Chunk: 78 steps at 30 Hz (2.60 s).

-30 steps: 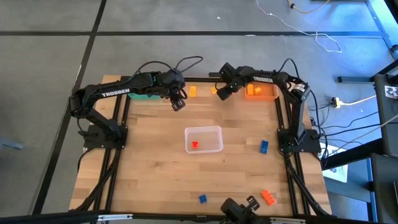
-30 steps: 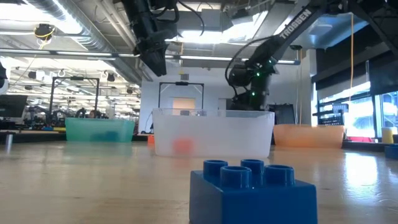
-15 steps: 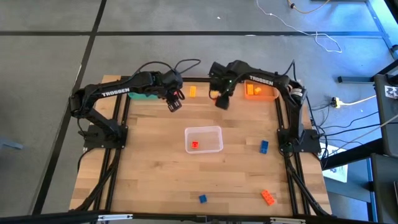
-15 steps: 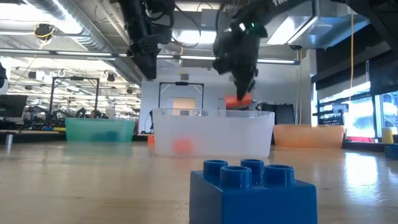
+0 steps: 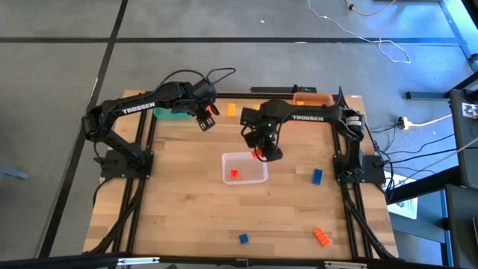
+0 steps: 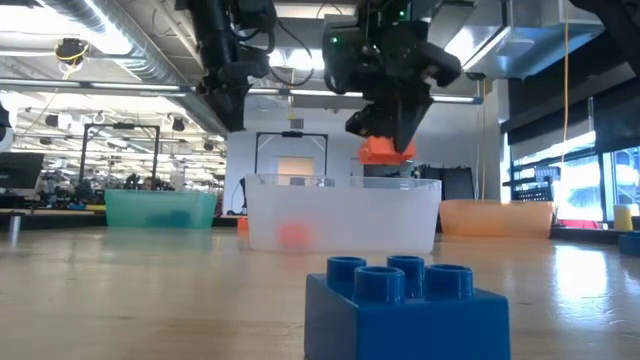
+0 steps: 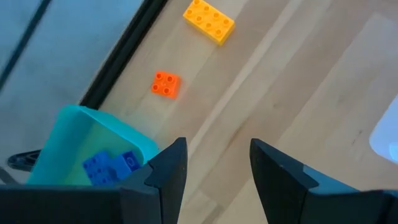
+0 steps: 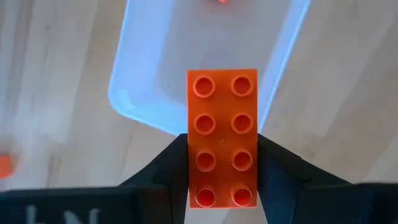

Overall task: Sort & place blocks by color
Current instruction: Put the top right orange game piece into the transparent bin, then put the top orange game piece into the transparent bin

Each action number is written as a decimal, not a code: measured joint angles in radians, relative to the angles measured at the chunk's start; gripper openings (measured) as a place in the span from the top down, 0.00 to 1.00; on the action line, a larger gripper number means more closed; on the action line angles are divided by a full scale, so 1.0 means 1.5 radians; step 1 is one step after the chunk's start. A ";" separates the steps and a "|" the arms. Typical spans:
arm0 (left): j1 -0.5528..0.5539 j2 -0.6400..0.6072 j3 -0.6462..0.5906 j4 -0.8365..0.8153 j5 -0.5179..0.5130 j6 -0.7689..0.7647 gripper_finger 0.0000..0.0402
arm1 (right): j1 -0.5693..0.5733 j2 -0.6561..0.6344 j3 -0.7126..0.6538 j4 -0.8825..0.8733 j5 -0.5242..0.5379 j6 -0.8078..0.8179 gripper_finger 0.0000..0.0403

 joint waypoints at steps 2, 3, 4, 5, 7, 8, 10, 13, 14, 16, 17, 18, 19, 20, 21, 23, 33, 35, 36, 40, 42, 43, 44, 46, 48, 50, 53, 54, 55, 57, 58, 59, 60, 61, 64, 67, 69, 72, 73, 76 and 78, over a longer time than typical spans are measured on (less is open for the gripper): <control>0.007 0.000 0.000 -0.001 0.012 -0.001 0.59 | 0.010 0.000 -0.014 0.016 -0.004 -0.013 0.65; 0.009 0.000 0.000 -0.002 0.013 -0.001 0.59 | 0.016 0.000 -0.022 0.028 -0.012 -0.016 0.65; 0.011 0.000 0.000 -0.004 0.013 -0.001 0.59 | 0.018 -0.001 -0.028 0.039 -0.020 -0.022 0.65; 0.013 0.000 0.000 -0.005 0.014 -0.001 0.59 | 0.022 -0.001 -0.035 0.050 -0.028 -0.026 0.65; 0.015 0.000 0.000 -0.005 0.014 -0.001 0.59 | 0.025 -0.001 -0.046 0.068 -0.045 -0.029 0.65; 0.016 0.000 0.000 -0.005 0.015 -0.002 0.59 | 0.026 -0.001 -0.052 0.082 -0.053 -0.030 0.65; 0.017 0.000 0.000 -0.005 0.015 -0.002 0.59 | 0.026 -0.001 -0.065 0.101 -0.071 -0.042 0.65; 0.017 0.000 0.000 -0.004 0.015 -0.002 0.59 | 0.026 -0.001 -0.080 0.135 -0.094 -0.060 0.65; 0.017 0.000 0.000 -0.004 0.015 -0.002 0.59 | 0.027 -0.001 -0.083 0.140 -0.098 -0.061 0.65; 0.017 0.000 0.000 -0.004 0.015 -0.002 0.59 | 0.026 -0.001 -0.090 0.154 -0.108 -0.062 0.65; 0.017 0.000 0.000 -0.004 0.015 -0.002 0.59 | 0.025 -0.001 -0.091 0.157 -0.110 -0.062 0.65; 0.017 0.000 0.000 -0.004 0.015 -0.002 0.59 | 0.024 -0.001 -0.091 0.158 -0.112 -0.062 0.65; 0.017 0.000 0.000 -0.004 0.015 -0.002 0.59 | 0.024 -0.001 -0.091 0.159 -0.113 -0.062 0.65; 0.017 0.000 0.000 -0.004 0.015 -0.003 0.59 | 0.024 -0.001 -0.091 0.163 -0.113 -0.062 0.65; 0.017 0.000 0.000 -0.004 0.015 -0.002 0.59 | 0.023 -0.001 -0.091 0.168 -0.112 -0.062 0.65; 0.017 0.000 0.000 -0.004 0.015 -0.002 0.59 | 0.021 -0.001 -0.091 0.174 -0.113 -0.064 0.65; 0.017 0.000 0.000 -0.004 0.015 -0.002 0.59 | 0.008 -0.001 -0.091 0.187 -0.114 -0.064 0.54; 0.017 0.000 0.000 -0.004 0.015 -0.001 0.59 | 0.007 -0.001 -0.091 0.188 -0.114 -0.064 0.55; 0.017 0.000 0.000 -0.003 0.015 -0.001 0.59 | 0.007 -0.001 -0.091 0.188 -0.116 -0.064 0.55; 0.021 0.000 0.000 -0.004 0.014 -0.001 0.59 | 0.005 -0.001 -0.091 0.188 -0.120 -0.062 0.56; 0.024 0.000 0.000 -0.003 0.014 -0.001 0.59 | 0.005 -0.001 -0.091 0.188 -0.120 -0.062 0.56; 0.026 0.000 0.000 -0.003 0.014 -0.001 0.59 | 0.005 -0.001 -0.091 0.188 -0.120 -0.062 0.55; 0.027 0.000 0.000 -0.004 0.014 -0.001 0.59 | 0.005 -0.001 -0.091 0.188 -0.120 -0.062 0.55; 0.031 0.000 0.000 -0.003 0.014 -0.001 0.59 | 0.005 -0.001 -0.091 0.188 -0.120 -0.063 0.55; 0.034 0.000 0.000 -0.003 0.014 -0.001 0.59 | 0.005 -0.001 -0.091 0.188 -0.120 -0.063 0.55; 0.035 0.000 0.000 -0.003 0.014 -0.001 0.59 | 0.005 -0.001 -0.091 0.188 -0.120 -0.062 0.55; 0.035 0.000 0.000 -0.003 0.014 -0.004 0.59 | 0.001 0.000 -0.077 0.169 -0.113 -0.061 0.55; 0.035 0.000 0.000 -0.003 0.015 -0.012 0.59 | -0.003 0.000 -0.069 0.162 -0.106 -0.060 0.55; 0.035 0.000 0.000 -0.003 0.015 -0.030 0.59 | -0.007 0.000 -0.061 0.155 -0.101 -0.059 0.55; 0.041 0.000 0.000 -0.002 0.015 -0.081 0.59 | -0.019 0.000 -0.042 0.142 -0.102 -0.049 0.55; 0.045 0.000 0.000 -0.002 0.015 -0.102 0.59 | -0.026 0.000 -0.031 0.141 -0.103 -0.041 0.55; 0.050 0.000 0.000 -0.002 0.015 -0.107 0.59 | -0.033 0.000 -0.019 0.139 -0.104 -0.026 0.55; 0.054 0.000 0.000 -0.001 0.014 -0.105 0.59 | -0.040 0.000 -0.007 0.135 -0.107 -0.025 0.55; 0.059 0.001 0.000 0.002 0.014 -0.100 0.59 | -0.047 0.000 0.004 0.127 -0.107 -0.024 0.55; 0.085 0.016 0.001 0.030 0.034 -0.120 0.59 | -0.069 0.000 0.042 0.107 -0.106 -0.024 0.55; 0.124 0.040 0.001 0.057 0.083 -0.156 0.59 | -0.092 0.000 0.082 0.090 -0.107 -0.023 0.55; 0.144 0.063 0.001 0.066 0.105 -0.153 0.59 | -0.107 0.000 0.113 0.074 -0.107 -0.023 0.55; 0.165 0.103 0.001 0.091 0.119 -0.118 0.59 | -0.129 0.000 0.160 0.058 -0.107 -0.023 0.55; 0.171 0.117 0.001 0.094 0.120 -0.098 0.59 | -0.136 0.000 0.176 0.053 -0.107 -0.023 0.55; 0.182 0.155 0.001 0.116 0.119 -0.018 0.59 | -0.156 0.000 0.214 0.049 -0.108 -0.015 0.55; 0.186 0.178 0.001 0.118 0.119 0.049 0.59 | -0.169 0.000 0.232 0.049 -0.108 -0.001 0.55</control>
